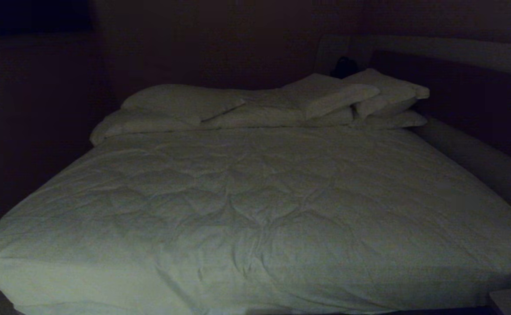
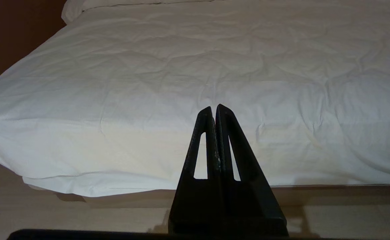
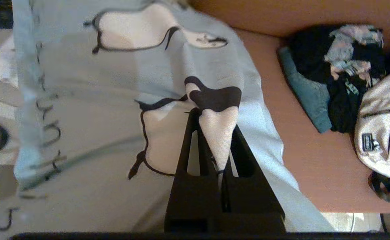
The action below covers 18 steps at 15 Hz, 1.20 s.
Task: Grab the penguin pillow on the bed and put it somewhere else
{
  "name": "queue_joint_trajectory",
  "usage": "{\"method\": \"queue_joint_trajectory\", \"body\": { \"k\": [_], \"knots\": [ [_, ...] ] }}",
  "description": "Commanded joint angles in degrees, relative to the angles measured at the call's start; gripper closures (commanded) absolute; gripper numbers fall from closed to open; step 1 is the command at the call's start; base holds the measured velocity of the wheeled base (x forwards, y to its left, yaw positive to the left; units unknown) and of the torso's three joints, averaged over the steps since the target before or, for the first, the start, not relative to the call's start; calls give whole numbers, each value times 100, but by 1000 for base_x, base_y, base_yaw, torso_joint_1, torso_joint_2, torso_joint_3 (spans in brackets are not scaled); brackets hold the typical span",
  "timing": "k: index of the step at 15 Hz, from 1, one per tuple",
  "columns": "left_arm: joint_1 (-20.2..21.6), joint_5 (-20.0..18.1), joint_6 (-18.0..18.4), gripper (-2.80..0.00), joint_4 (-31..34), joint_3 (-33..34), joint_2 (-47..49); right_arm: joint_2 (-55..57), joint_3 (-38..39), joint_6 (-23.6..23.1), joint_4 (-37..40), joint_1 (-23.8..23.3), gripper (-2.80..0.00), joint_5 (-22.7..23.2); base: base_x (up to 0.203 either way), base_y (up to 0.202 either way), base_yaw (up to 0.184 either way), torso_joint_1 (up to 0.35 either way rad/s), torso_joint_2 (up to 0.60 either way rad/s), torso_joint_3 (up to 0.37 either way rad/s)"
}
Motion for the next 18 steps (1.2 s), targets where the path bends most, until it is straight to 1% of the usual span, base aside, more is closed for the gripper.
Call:
{"method": "queue_joint_trajectory", "body": {
  "k": [1,3,5,8,12,18],
  "knots": [
    [1,-2,-5,0,-2,0,0,304,-146,-313,13,-314,0,428,0,0,0,0,0,0],
    [1,3,-5,0,-2,0,0,542,-333,-532,23,-635,0,723,0,0,0,0,0,0],
    [1,7,-5,0,-2,0,0,702,-513,-616,25,-834,0,916,0,0,0,0,0,0],
    [1,-2,-5,0,-2,0,0,1008,-731,-660,25,-1102,0,1054,0,0,0,0,0,0],
    [1,-2,-5,0,-2,0,0,1331,-1025,-904,54,-1484,0,1276,0,0,0,0,0,0],
    [1,7,-5,0,-2,0,0,1980,-1333,-1164,16,-1977,0,1357,0,0,0,0,0,0]
  ]
}}
